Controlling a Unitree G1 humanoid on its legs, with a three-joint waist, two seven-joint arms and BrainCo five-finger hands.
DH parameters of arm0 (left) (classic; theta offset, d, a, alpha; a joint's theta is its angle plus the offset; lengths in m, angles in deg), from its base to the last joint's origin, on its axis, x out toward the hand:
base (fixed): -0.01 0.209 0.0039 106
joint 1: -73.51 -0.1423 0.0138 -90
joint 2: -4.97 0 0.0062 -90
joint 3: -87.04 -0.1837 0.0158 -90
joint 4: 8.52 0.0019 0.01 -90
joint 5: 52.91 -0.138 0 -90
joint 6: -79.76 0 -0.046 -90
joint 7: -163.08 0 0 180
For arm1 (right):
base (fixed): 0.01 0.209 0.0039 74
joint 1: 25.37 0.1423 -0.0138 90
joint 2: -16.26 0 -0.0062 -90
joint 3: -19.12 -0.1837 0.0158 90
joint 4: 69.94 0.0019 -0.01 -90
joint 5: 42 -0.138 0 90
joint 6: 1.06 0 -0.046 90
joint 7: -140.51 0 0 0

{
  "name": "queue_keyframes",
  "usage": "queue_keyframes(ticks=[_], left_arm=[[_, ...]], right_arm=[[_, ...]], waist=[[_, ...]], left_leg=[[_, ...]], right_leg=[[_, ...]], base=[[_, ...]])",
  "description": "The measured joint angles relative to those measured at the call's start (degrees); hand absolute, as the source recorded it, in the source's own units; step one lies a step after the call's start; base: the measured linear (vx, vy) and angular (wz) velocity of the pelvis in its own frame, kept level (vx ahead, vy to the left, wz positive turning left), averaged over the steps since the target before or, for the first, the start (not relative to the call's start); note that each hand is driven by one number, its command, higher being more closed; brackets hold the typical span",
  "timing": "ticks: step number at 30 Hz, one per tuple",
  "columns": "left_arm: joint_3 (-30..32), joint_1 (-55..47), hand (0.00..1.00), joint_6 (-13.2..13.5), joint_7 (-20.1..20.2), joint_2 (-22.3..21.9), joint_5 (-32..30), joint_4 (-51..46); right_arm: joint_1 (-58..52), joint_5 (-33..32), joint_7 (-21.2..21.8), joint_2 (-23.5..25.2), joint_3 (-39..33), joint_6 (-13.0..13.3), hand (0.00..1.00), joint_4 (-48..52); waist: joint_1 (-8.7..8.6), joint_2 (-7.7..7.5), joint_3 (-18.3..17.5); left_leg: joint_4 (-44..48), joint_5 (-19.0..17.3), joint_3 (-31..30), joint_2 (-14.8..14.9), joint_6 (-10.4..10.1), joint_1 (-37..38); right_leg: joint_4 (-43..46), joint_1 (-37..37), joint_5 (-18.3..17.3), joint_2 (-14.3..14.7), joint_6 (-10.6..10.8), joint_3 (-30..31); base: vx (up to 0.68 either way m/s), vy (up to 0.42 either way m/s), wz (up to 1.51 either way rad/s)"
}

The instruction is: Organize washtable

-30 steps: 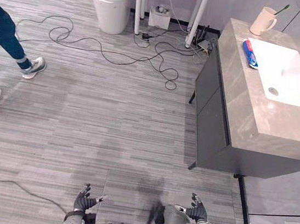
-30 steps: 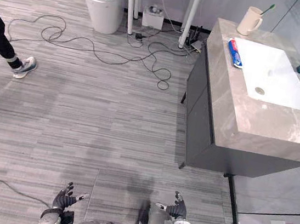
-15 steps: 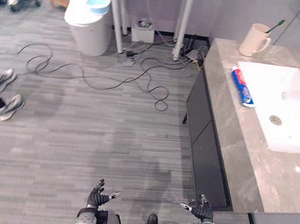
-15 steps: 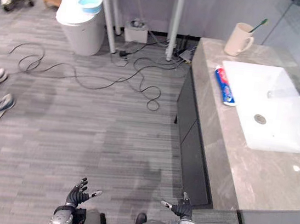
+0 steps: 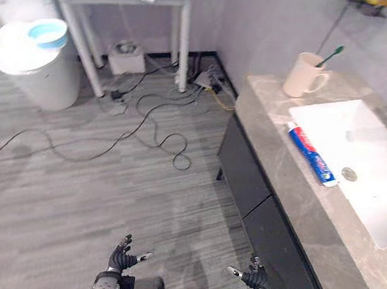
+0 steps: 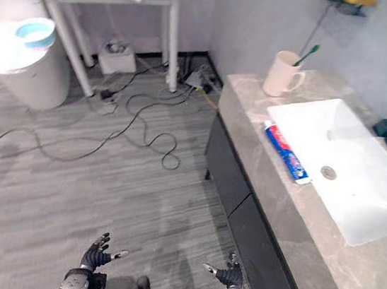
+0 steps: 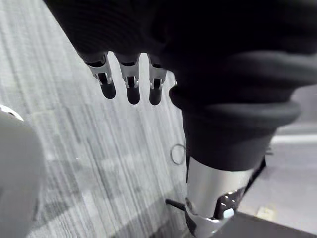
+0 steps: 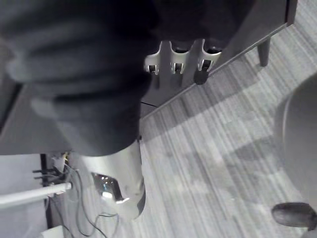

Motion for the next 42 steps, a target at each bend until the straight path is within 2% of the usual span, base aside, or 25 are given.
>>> queue_keyframes(ticks=[1,2,3,4,5,8,9,10,14,17,18,19,20,21,22,23,24,26,30,32,34,35,37,39,42], left_arm=[[0.0,0.0,0.00,0.0,0.0,0.1,0.0,0.1],[0.0,0.0,0.00,-0.1,0.0,0.2,0.0,0.2],[0.1,0.0,0.00,-0.1,0.0,0.3,-0.1,0.3],[0.1,0.0,0.00,-0.1,0.0,0.5,-0.1,0.4],[0.4,0.8,0.00,-0.3,0.1,0.7,-0.2,1.5],[0.7,1.1,0.00,-0.2,0.2,-0.2,-0.6,1.3],[1.0,0.9,0.00,-0.3,0.1,-0.4,-1.1,1.2],[1.0,0.7,0.00,-0.2,0.2,-0.6,-1.2,1.1],[0.8,0.6,0.00,-0.1,0.3,-2.7,-1.2,0.6],[0.9,0.7,0.00,0.0,0.2,-2.1,-1.5,0.6],[0.9,0.8,0.00,0.0,0.2,-2.2,-1.5,0.8],[0.9,0.6,0.00,0.1,0.2,-2.8,-1.5,1.5],[0.9,0.8,0.00,0.1,0.2,-3.0,-1.5,2.4],[0.9,0.9,0.00,0.1,0.2,-2.7,-1.5,2.6],[1.0,0.9,0.00,0.1,0.0,-1.6,-1.5,2.8],[1.0,1.3,0.00,0.2,0.1,-0.8,-1.5,3.6],[1.0,1.1,0.00,0.2,0.1,-0.3,-1.5,4.3],[1.0,0.8,0.00,0.1,0.1,0.2,-1.5,5.3],[0.2,1.3,0.00,0.1,0.2,0.5,-1.6,5.9],[0.0,1.3,0.00,0.1,0.2,0.2,-1.6,5.9],[0.1,1.6,0.00,0.1,0.1,-0.2,-1.6,6.9],[0.2,1.6,0.00,0.1,0.1,-0.2,-1.6,7.0],[0.1,2.6,0.00,0.2,0.2,-0.5,-1.6,7.6],[0.2,2.6,0.00,0.2,0.2,-0.6,-1.6,8.2],[0.5,2.3,0.00,0.1,0.2,-0.8,-1.6,8.1]], right_arm=[[0.0,0.0,0.0,-0.2,0.3,0.1,0.00,-0.1],[0.5,0.1,0.0,-0.7,0.4,0.1,0.00,-1.4],[1.3,0.2,0.0,-1.3,0.5,0.0,0.00,-3.0],[1.5,0.4,-0.1,-1.5,0.5,0.0,0.00,-3.5],[2.0,0.8,-0.1,-2.8,0.4,-0.2,0.00,-5.1],[2.3,1.1,-0.1,-4.1,0.4,-0.2,0.00,-5.8],[1.9,1.1,-0.2,-4.5,0.3,-0.2,0.00,-5.5],[2.0,1.0,-0.2,-4.5,0.3,-0.2,0.00,-5.4],[1.5,1.0,-0.2,-4.0,-0.2,-0.2,0.00,-5.5],[2.6,1.0,-0.3,-3.9,-1.0,-0.3,0.00,-7.0],[3.0,1.0,-0.5,-3.8,-2.3,-0.3,0.00,-7.5],[2.9,1.0,-0.8,-5.1,-2.7,-0.2,0.00,-8.0],[3.4,1.0,-1.2,-5.8,-2.9,-0.4,0.00,-9.2],[3.4,1.0,-1.3,-5.7,-3.0,-0.5,0.00,-9.2],[2.7,1.0,-1.3,-5.2,-2.7,-0.5,0.00,-8.9],[2.3,1.1,-1.3,-5.0,-2.5,-0.5,0.00,-9.0],[2.1,1.2,-1.2,-4.7,-2.5,-0.5,0.00,-9.0],[2.6,1.2,-1.2,-4.1,-2.5,-0.5,0.00,-8.9],[4.8,1.2,-1.1,-4.1,-2.5,-0.5,0.00,-8.9],[5.3,1.2,-1.0,-4.1,-2.2,-0.5,0.00,-9.0],[5.5,1.6,-0.9,-4.6,-1.3,-0.5,0.00,-9.2],[5.5,1.8,-0.8,-4.8,-1.3,-0.5,0.00,-9.5],[5.4,2.2,-0.3,-5.9,-1.3,-0.6,0.00,-11.5],[5.5,2.2,-0.2,-6.8,-1.4,-0.6,0.00,-12.4],[5.1,2.2,-0.2,-7.1,-2.1,-0.6,0.00,-12.9]], waist=[[-0.19,-0.10,0.0],[-0.15,-0.11,0.0],[-0.18,-0.13,-0.1],[-0.21,-0.30,-0.2],[-0.75,0.46,-0.2],[-1.60,2.00,0.8],[-1.54,2.89,1.0],[-1.05,2.84,1.0],[-0.11,2.77,1.0],[-0.09,2.52,1.1],[-0.04,2.65,1.1],[-0.01,4.17,0.7],[0.04,4.20,0.9],[-0.05,3.83,0.6],[-0.11,2.84,0.1],[-0.20,2.00,-0.4],[-0.05,2.03,-0.4],[-0.07,1.12,-0.9],[-0.02,1.62,-0.6],[-0.11,1.78,-0.6],[-0.28,1.95,-0.6],[-0.27,2.19,-0.5],[-2.05,2.71,-0.7],[-1.95,3.52,-0.8],[-1.70,4.22,-0.9]], left_leg=[[-0.5,-0.2,0.9,0.3,-0.4,0.8],[-1.7,-0.6,3.0,0.9,-1.1,2.1],[-2.8,-0.6,4.5,1.0,-1.9,3.3],[-3.0,-0.7,5.1,0.8,-2.4,3.6],[-2.0,-1.2,4.7,2.0,-3.6,3.8],[8.3,-0.3,4.2,5.8,-5.1,1.8],[20.7,2.4,2.9,9.1,-7.5,-0.8],[25.2,1.7,1.8,10.5,-7.5,-2.4],[24.1,0.2,-0.6,10.7,-6.3,-6.4],[13.1,0.4,-6.7,8.8,-6.6,-9.3],[6.0,1.2,-11.5,6.7,-7.8,-9.5],[-2.2,5.2,-17.3,5.4,-10.7,-8.4],[-2.6,8.0,-16.9,4.3,-9.7,-6.9],[-2.9,7.8,-16.4,3.8,-9.9,-6.7],[-3.3,6.9,-16.0,1.3,-10.0,-6.0],[-1.0,6.2,-15.3,0.3,-8.3,-6.3],[0.2,5.3,-13.5,0.1,-7.0,-6.0],[-0.4,4.7,-11.5,-1.1,-6.1,-4.8],[-1.3,2.6,-5.5,-1.2,-5.2,-3.3],[-2.8,2.6,-1.7,-1.1,-5.2,-1.5],[-4.7,2.7,2.4,-0.9,-5.2,0.6],[-5.1,2.9,3.2,-0.8,-4.9,1.0],[-6.1,4.7,0.9,-1.0,-5.3,0.7],[-6.1,5.2,-6.5,-1.0,-5.2,-0.1],[-5.8,5.1,-6.3,1.1,-5.7,-0.3]], right_leg=[[-2.8,-0.2,0.0,0.0,-0.1,-2.3],[-10.0,-0.2,0.2,0.2,-0.5,-7.7],[-17.8,0.0,2.3,0.5,-2.8,-12.6],[-21.8,0.2,4.8,1.2,-4.8,-14.3],[-24.9,1.4,9.0,3.2,-9.4,-14.2],[-29.3,5.8,9.0,5.6,-9.5,-13.6],[-31.9,10.1,8.7,7.4,-10.0,-12.4],[-32.7,12.0,8.5,7.8,-10.3,-10.8],[-36.2,16.0,8.6,7.8,-10.2,-4.7],[-36.5,16.2,9.0,6.6,-8.1,1.4],[-36.5,16.2,9.0,5.4,-6.2,3.7],[-36.5,15.8,8.9,5.4,-3.9,6.3],[-36.8,16.1,8.8,4.9,-2.5,8.1],[-37.2,16.2,9.1,4.4,-2.1,8.3],[-38.3,16.3,9.5,2.6,-1.5,8.4],[-39.2,16.8,9.8,1.6,-0.9,9.9],[-39.9,17.1,10.0,0.8,-0.2,11.3],[-40.4,16.9,10.6,-0.3,0.8,13.5],[-35.8,12.0,10.8,-0.5,1.3,18.2],[-31.2,8.6,10.8,-0.3,1.2,16.5],[-29.8,7.5,11.0,-1.4,0.9,6.6],[-30.1,7.2,11.1,-1.6,0.7,4.3],[-33.8,8.2,13.1,-1.0,-0.3,2.1],[-37.4,9.5,15.0,0.2,-0.6,1.7],[-41.2,11.5,16.7,2.0,-0.6,0.8]], base=[[0.19,-0.006,-0.76],[0.24,-0.015,-0.87],[0.28,-0.024,-0.83],[0.43,-0.047,-0.57],[0.39,-0.043,-0.32],[0.36,-0.077,-0.32],[0.32,-0.051,-0.53],[0.31,-0.022,-0.67],[0.25,0.076,-0.83],[0.17,0.243,-1.02],[0.15,0.394,-0.98],[0.14,0.434,-1.07],[0.12,0.365,-0.76],[0.09,0.262,-0.53],[0.11,0.233,-0.37],[0.13,0.286,-0.56],[0.12,0.270,-0.55],[0.07,0.199,-0.61],[0.00,0.113,-0.84],[-0.03,0.070,-1.06],[0.00,0.043,-0.94],[0.02,0.013,-0.62],[0.06,-0.007,-0.09],[0.10,-0.080,-0.02],[0.04,-0.095,0.01]])
